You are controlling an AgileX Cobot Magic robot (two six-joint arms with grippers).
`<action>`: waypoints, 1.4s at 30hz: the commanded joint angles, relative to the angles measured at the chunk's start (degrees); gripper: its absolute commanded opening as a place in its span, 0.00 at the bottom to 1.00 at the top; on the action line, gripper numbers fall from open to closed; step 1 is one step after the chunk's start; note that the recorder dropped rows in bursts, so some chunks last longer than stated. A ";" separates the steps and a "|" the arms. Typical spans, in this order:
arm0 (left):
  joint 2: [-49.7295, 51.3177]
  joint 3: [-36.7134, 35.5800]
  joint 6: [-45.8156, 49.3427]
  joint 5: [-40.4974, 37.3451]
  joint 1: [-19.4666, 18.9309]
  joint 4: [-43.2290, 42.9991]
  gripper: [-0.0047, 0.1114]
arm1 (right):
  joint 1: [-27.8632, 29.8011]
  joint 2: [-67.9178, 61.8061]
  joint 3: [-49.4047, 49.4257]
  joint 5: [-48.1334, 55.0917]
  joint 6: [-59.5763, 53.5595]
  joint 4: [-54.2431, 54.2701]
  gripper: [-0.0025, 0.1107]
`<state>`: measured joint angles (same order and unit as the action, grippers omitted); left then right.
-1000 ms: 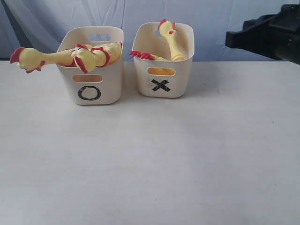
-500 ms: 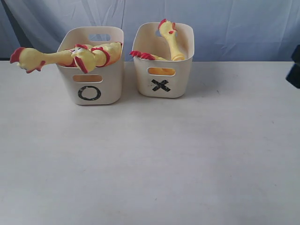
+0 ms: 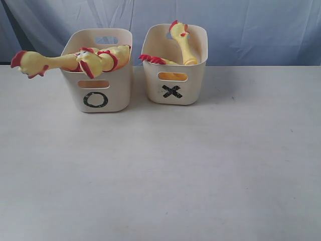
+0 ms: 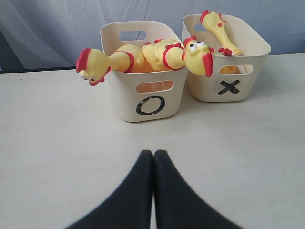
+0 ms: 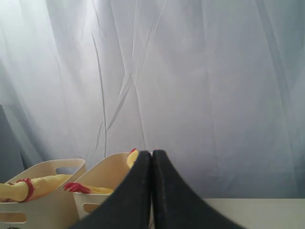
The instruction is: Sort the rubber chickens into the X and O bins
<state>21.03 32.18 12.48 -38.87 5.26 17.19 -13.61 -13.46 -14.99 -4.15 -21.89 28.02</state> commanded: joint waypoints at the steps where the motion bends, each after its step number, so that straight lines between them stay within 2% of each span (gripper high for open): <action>1: -0.43 -0.16 0.21 0.13 0.03 -0.15 0.04 | 4.52 5.76 0.34 8.52 1.13 2.63 0.01; 10: -0.43 -0.16 0.21 0.13 0.03 -0.15 0.04 | 6.90 8.01 0.58 12.98 1.13 17.70 0.01; 35: -0.43 -0.16 0.21 0.13 0.03 -0.12 0.04 | 5.55 8.96 0.82 12.56 1.13 17.47 0.01; 42: -5.98 -0.16 0.21 0.14 -0.19 -0.31 0.04 | 9.14 13.46 2.19 12.35 1.13 17.47 0.01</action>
<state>18.06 32.18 12.48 -38.87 5.26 17.08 -6.25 -0.54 -13.21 8.53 -20.63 45.51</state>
